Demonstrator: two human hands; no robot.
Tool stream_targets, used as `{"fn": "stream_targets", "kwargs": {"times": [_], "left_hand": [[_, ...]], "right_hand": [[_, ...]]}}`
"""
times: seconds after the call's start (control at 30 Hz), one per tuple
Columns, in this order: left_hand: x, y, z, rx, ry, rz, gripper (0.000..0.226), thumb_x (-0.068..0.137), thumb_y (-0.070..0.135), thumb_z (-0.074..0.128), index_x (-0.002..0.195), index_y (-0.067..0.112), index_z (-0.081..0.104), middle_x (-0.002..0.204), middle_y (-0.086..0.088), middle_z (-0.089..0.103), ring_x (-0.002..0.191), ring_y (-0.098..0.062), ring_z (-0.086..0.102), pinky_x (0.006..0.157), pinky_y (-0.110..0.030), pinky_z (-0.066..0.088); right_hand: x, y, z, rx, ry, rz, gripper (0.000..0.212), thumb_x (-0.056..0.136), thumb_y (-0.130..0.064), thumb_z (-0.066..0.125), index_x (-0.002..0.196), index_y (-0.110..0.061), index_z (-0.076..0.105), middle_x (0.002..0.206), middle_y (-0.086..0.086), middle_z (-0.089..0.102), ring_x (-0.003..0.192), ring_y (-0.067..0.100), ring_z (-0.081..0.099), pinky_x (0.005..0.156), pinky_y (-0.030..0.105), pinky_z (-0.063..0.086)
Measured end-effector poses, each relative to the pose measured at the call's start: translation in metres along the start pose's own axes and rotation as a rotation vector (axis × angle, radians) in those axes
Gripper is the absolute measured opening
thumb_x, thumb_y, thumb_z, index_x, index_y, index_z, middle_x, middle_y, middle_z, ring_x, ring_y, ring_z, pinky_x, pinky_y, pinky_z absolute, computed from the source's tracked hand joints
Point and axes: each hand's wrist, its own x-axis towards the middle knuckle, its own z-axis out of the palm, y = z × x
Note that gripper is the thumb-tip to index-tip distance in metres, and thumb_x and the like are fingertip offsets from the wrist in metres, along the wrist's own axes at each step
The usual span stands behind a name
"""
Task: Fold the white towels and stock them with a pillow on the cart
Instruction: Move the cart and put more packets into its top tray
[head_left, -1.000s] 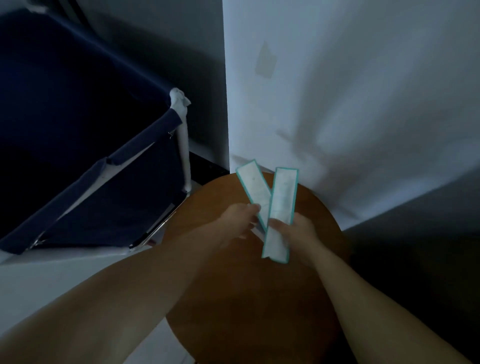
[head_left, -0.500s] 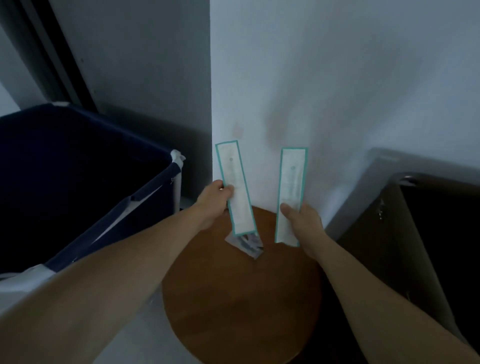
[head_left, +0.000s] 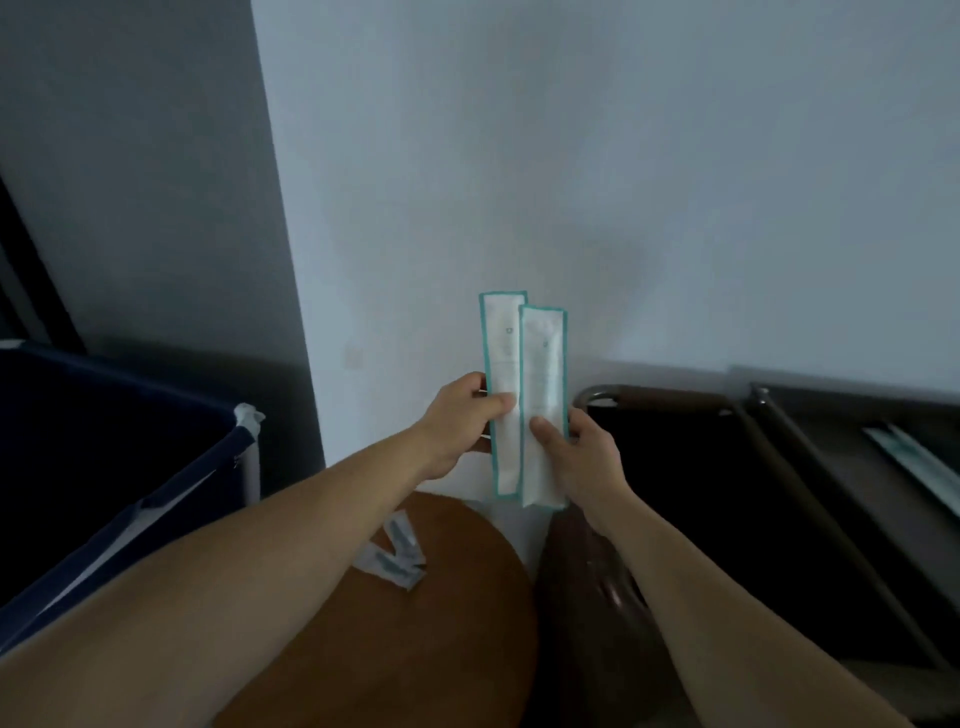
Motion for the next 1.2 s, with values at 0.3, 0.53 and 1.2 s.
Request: {"fn": "stream_targets", "kwargs": {"times": [0.3, 0.53, 1.2], "left_hand": [[-0.012, 0.047, 0.224, 0.011, -0.244, -0.026, 0.016, 0.098, 0.009, 0.050, 0.100, 0.009, 0.065, 0.094, -0.013, 0.069, 0.079, -0.026, 0.067, 0.070, -0.038, 0.057], [0.011, 0.057, 0.330, -0.024, -0.309, -0.073, 0.022, 0.095, 0.011, 0.059, 0.116, 0.007, 0.064, 0.108, -0.014, 0.070, 0.087, -0.028, 0.070, 0.065, -0.037, 0.060], [0.135, 0.022, 0.516, 0.305, -0.495, -0.198, 0.026, 0.090, 0.004, 0.055, 0.115, -0.004, 0.060, 0.094, -0.017, 0.066, 0.076, -0.026, 0.067, 0.067, -0.039, 0.060]], "right_hand": [[-0.018, 0.018, -0.216, -0.076, 0.140, -0.013, 0.016, 0.096, -0.036, 0.063, 0.093, -0.023, 0.071, 0.076, -0.011, 0.071, 0.070, 0.007, 0.066, 0.054, 0.014, 0.045], [-0.016, 0.045, -0.319, -0.151, 0.249, 0.040, 0.017, 0.093, -0.038, 0.067, 0.093, -0.021, 0.070, 0.080, -0.009, 0.071, 0.073, 0.011, 0.067, 0.061, 0.020, 0.050], [0.059, 0.119, -0.462, -0.497, 0.461, 0.374, 0.055, 0.088, -0.026, 0.072, 0.137, -0.012, 0.051, 0.124, 0.007, 0.063, 0.085, 0.013, 0.054, 0.055, 0.019, 0.040]]}}
